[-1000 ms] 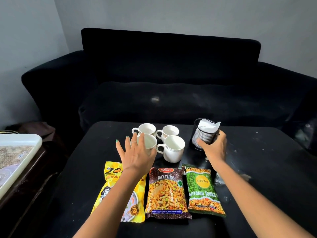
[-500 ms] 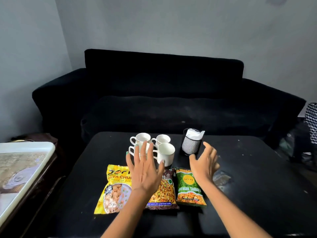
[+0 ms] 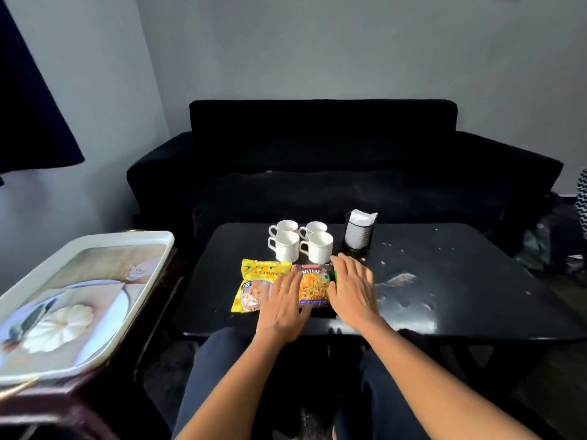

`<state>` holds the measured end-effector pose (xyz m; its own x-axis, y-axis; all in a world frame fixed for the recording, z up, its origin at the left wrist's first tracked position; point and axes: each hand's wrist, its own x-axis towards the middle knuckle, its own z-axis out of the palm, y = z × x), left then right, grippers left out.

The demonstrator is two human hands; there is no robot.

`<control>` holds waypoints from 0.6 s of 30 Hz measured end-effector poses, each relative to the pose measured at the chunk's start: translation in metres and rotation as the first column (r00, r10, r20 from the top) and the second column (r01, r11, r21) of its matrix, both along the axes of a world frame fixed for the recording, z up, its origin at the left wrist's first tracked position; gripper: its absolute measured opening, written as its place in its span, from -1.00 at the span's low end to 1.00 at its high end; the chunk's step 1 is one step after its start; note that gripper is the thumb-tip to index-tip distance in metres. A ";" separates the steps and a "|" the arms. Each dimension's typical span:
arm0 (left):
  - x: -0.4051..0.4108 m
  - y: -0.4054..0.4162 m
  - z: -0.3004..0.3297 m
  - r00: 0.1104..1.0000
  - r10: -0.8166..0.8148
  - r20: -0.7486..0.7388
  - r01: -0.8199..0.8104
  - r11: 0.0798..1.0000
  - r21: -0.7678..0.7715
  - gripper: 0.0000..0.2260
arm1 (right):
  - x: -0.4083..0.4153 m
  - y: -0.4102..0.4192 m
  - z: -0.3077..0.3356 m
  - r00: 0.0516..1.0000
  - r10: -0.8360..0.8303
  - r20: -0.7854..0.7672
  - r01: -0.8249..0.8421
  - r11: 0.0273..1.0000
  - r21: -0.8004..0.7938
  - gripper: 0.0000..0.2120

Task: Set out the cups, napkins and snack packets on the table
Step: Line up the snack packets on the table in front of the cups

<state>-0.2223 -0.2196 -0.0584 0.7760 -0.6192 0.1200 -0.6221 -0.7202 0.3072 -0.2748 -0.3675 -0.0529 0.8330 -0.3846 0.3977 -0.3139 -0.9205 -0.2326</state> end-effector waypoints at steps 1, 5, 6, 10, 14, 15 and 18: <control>-0.001 0.003 0.007 1.000 0.000 0.005 0.000 1.000 0.014 -0.35 | -0.005 0.004 0.002 1.000 0.001 -0.023 -0.001 1.000 0.002 -0.50; -0.010 0.019 0.038 0.997 0.004 0.074 -0.007 0.999 0.045 -0.32 | -0.024 0.025 0.014 0.997 0.020 -0.069 -0.019 1.000 0.012 -0.46; -0.012 0.023 0.044 0.997 0.006 0.081 -0.011 0.998 0.058 -0.31 | -0.027 0.028 0.018 0.995 0.033 -0.089 -0.034 0.999 -0.014 -0.46; -0.016 0.035 0.063 0.997 0.034 0.072 -0.043 0.992 0.122 -0.30 | -0.037 0.033 0.033 0.989 0.032 -0.144 -0.037 0.999 -0.027 -0.44; -0.016 0.031 0.072 0.998 0.031 0.058 -0.040 0.987 0.155 -0.30 | -0.042 0.035 0.039 0.985 0.032 -0.171 -0.035 0.999 -0.017 -0.48; -0.016 0.028 0.073 0.999 0.024 0.049 -0.032 0.985 0.169 -0.30 | -0.041 0.034 0.037 0.981 0.029 -0.190 -0.031 0.999 -0.007 -0.48; -0.010 0.016 0.067 1.000 0.008 0.030 -0.014 0.979 0.202 -0.30 | -0.036 0.029 0.027 0.971 0.021 -0.236 -0.016 1.000 0.024 -0.46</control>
<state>-0.2319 -0.2032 0.0087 0.7810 -0.6243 0.0159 -0.6203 -0.7725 0.1363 -0.3103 -0.3380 -0.0258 0.9095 -0.3744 0.1804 -0.3452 -0.9223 -0.1740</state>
